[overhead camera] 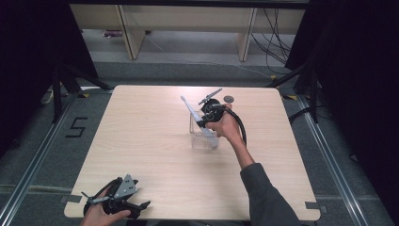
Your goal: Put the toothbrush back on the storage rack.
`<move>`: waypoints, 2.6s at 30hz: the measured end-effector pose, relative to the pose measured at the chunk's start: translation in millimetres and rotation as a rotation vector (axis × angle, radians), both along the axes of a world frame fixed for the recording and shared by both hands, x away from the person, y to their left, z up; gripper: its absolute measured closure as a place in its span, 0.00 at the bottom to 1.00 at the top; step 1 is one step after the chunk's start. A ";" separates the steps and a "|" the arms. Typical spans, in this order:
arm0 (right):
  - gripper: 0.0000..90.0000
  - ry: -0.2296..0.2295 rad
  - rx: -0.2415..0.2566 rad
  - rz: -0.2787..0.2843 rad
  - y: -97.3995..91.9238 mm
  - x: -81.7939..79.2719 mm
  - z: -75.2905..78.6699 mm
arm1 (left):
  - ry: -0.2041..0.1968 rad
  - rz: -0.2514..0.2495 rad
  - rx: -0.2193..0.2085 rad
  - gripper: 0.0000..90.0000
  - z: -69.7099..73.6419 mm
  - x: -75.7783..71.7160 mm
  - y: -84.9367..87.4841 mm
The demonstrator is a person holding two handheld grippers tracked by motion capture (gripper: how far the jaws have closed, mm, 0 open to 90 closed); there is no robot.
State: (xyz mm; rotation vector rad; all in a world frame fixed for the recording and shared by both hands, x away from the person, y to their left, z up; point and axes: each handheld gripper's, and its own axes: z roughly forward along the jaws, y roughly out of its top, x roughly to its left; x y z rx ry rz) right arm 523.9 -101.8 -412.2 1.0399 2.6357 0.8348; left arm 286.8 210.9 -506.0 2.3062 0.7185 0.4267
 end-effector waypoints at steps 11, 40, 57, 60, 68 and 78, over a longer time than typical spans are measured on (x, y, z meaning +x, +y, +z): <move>0.65 -0.018 0.034 0.004 -1.7 -2.8 5.4 | -0.002 -0.001 0.002 0.17 0.2 0.1 0.5; 0.48 -0.109 0.095 0.050 -16.8 -18.3 27.2 | 0.000 0.002 0.002 0.17 0.1 -0.4 0.0; 0.37 -0.130 0.161 0.015 -43.0 -28.0 31.9 | 0.004 0.004 0.004 0.17 0.2 0.2 0.9; 0.34 -0.134 0.193 -0.017 -50.4 -31.7 34.1 | 0.007 0.003 0.014 0.17 0.1 0.4 1.0; 0.31 -0.174 0.226 -0.026 -63.4 -39.9 35.3 | 0.010 0.000 0.018 0.17 -0.4 0.8 0.8; 0.31 -0.176 0.228 -0.003 -73.7 -55.7 35.3 | 0.007 0.000 0.017 0.17 0.0 0.4 0.9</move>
